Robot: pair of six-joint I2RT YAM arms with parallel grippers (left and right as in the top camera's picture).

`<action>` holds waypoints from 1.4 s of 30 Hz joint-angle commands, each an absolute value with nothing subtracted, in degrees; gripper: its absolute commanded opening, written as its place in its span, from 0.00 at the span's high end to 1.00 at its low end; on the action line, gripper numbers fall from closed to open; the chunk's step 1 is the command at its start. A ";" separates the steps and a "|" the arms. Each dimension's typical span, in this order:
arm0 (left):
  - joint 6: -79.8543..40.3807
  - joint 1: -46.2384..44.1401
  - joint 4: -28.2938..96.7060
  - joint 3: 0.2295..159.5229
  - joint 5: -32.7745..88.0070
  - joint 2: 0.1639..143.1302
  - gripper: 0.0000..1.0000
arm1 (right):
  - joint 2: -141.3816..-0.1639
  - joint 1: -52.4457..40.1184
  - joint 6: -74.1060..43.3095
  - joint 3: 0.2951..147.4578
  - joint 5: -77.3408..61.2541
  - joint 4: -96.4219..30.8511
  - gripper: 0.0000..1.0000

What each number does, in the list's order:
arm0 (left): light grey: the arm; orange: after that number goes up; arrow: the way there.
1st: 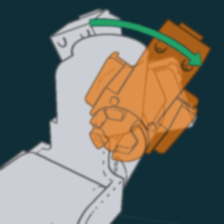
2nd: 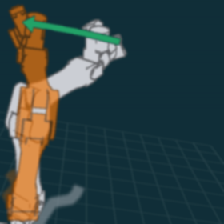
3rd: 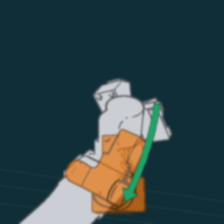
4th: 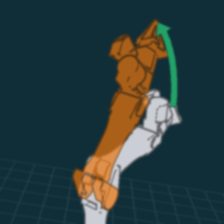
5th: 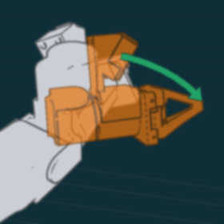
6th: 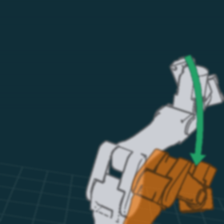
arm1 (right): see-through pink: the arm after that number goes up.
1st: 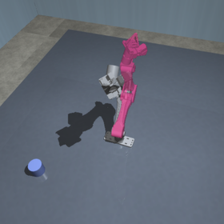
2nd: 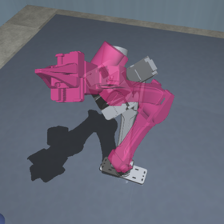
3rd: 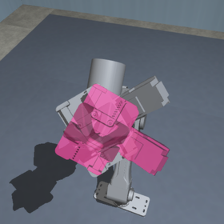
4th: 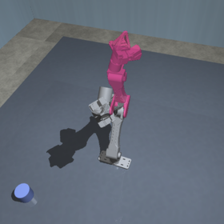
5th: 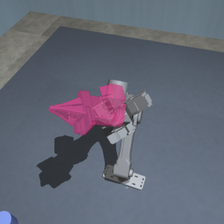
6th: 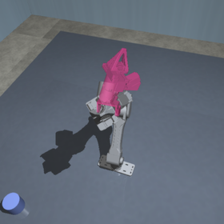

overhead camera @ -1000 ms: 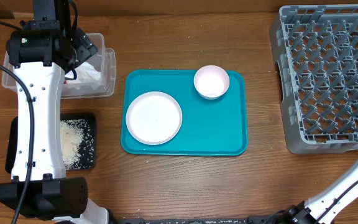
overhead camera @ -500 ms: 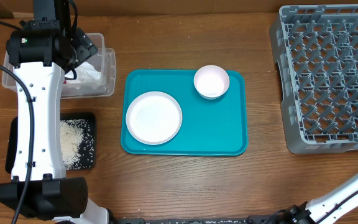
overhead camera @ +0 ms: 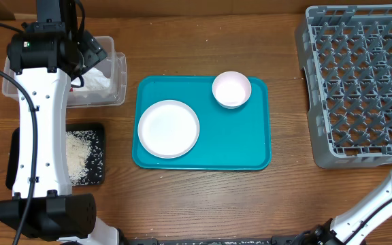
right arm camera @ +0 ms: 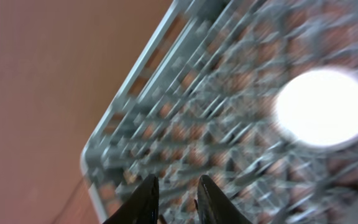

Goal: Sort waste into correct bins and load items into the dishwasher
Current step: 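Move the right gripper to the pink-rimmed bowl on the teal tray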

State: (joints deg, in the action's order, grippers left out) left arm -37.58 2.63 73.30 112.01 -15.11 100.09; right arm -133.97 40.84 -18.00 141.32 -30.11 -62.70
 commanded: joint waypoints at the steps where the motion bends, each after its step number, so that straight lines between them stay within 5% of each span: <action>1: -38.35 2.59 73.28 112.36 -14.96 100.18 0.00 | -125.69 37.56 -15.75 141.88 -38.50 -66.67 0.76; 4: -38.35 2.59 73.28 112.36 -14.96 100.18 0.00 | -120.92 33.23 -10.02 141.88 -43.64 -73.06 0.69; 8: -38.35 2.59 73.28 112.36 -14.96 100.18 0.00 | -117.19 23.79 -5.02 141.88 -38.96 -80.01 0.11; 9: -38.37 2.59 73.28 112.36 -14.96 100.18 0.00 | -117.08 20.53 -4.32 141.88 -35.53 -81.62 0.11; 15: -38.35 2.59 73.28 112.36 -14.96 100.18 0.00 | -120.11 1.74 -4.54 139.81 -13.15 -86.96 0.14; 24: -38.35 2.59 73.28 112.36 -14.96 100.18 0.00 | -129.47 -17.89 -8.03 135.57 -7.88 -81.47 0.35; 42: -38.35 2.59 73.28 112.36 -14.96 100.18 0.00 | -146.87 -28.03 -12.29 135.24 4.23 -76.99 0.59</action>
